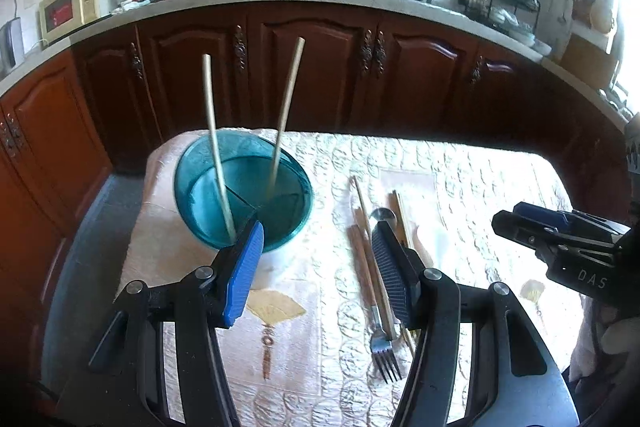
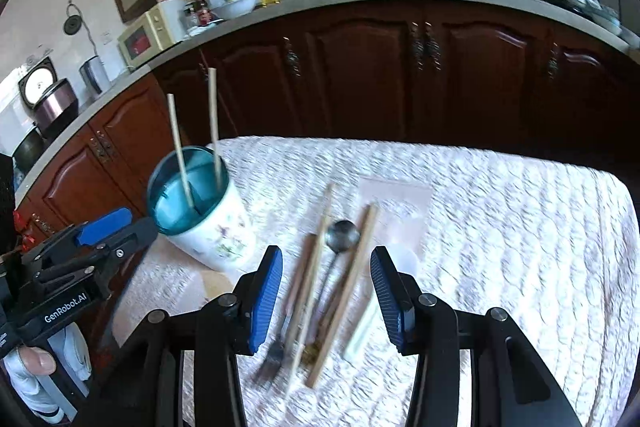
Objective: Organize utensils
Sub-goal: 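Open both tools and move them back over the remaining utensils, then grasp the wooden-handled fork with the left tool while the right tool grasps the white ceramic spoon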
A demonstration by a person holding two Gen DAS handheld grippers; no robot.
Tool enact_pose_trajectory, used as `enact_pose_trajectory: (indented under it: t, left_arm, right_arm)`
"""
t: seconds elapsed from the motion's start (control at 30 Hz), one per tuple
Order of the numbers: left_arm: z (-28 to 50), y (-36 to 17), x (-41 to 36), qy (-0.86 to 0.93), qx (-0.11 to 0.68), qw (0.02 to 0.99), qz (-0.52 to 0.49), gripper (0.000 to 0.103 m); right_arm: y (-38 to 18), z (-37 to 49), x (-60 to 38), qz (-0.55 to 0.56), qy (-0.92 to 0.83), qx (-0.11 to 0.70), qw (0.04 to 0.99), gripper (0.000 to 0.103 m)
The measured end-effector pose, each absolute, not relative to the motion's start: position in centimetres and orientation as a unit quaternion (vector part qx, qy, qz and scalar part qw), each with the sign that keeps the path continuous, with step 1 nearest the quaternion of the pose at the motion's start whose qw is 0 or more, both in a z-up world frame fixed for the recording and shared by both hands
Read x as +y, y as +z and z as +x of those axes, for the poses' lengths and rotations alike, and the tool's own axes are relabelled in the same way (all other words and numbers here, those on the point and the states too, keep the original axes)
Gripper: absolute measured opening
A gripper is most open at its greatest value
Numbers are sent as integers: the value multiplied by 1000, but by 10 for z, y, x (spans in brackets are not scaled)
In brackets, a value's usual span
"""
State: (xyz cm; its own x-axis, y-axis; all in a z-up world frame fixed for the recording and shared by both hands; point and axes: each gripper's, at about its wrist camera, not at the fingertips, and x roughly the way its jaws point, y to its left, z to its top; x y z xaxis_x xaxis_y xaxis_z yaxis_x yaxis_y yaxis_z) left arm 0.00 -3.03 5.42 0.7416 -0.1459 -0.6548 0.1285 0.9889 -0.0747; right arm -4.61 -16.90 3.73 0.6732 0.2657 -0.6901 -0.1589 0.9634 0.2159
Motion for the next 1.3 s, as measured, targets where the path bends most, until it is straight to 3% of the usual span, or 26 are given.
enact_pose_trajectory:
  t: [0.5, 0.77, 1.03, 1.3]
  left_arm:
    - [7, 33, -49, -96, 385, 918, -17, 56]
    - [17, 1, -41, -124, 435, 889, -68, 56]
    - [30, -32, -52, -149, 461, 871, -80, 33]
    - [64, -72, -68, -146, 497, 852, -80, 28]
  right_arm:
    - [11, -51, -196, 89, 89, 413, 902, 45]
    - [-24, -32, -199, 115, 93, 454, 879, 45]
    - [-69, -4, -203, 144, 94, 497, 851, 43]
    - [-100, 30, -219, 189, 79, 512, 834, 43]
